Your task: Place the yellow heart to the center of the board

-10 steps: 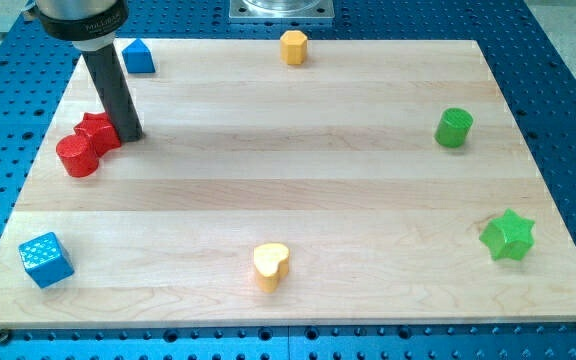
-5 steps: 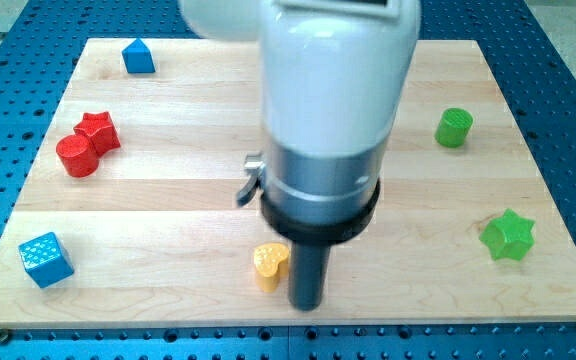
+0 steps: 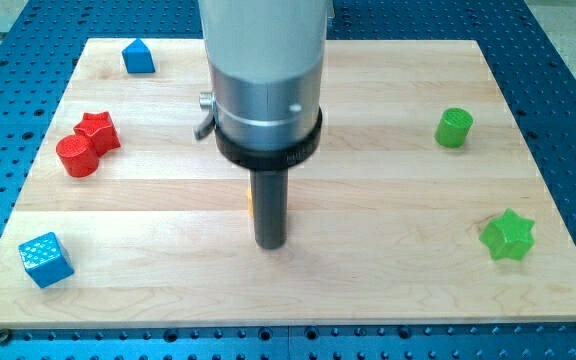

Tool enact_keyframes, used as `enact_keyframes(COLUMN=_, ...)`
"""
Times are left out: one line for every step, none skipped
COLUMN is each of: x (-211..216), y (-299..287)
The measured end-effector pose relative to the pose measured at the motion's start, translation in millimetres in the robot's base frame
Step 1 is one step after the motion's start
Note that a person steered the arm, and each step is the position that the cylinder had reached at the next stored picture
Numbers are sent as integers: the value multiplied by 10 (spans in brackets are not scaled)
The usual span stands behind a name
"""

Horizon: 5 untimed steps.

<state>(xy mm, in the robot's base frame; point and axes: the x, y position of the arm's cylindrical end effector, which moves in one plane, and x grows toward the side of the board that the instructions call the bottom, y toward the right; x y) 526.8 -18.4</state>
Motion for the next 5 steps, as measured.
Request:
enact_keyframes(x=-182, y=-15)
enact_keyframes(x=84, y=-15)
enact_keyframes(x=-105, y=-260)
enact_keyframes(x=-534, y=-403)
enact_keyframes(x=-606, y=-475)
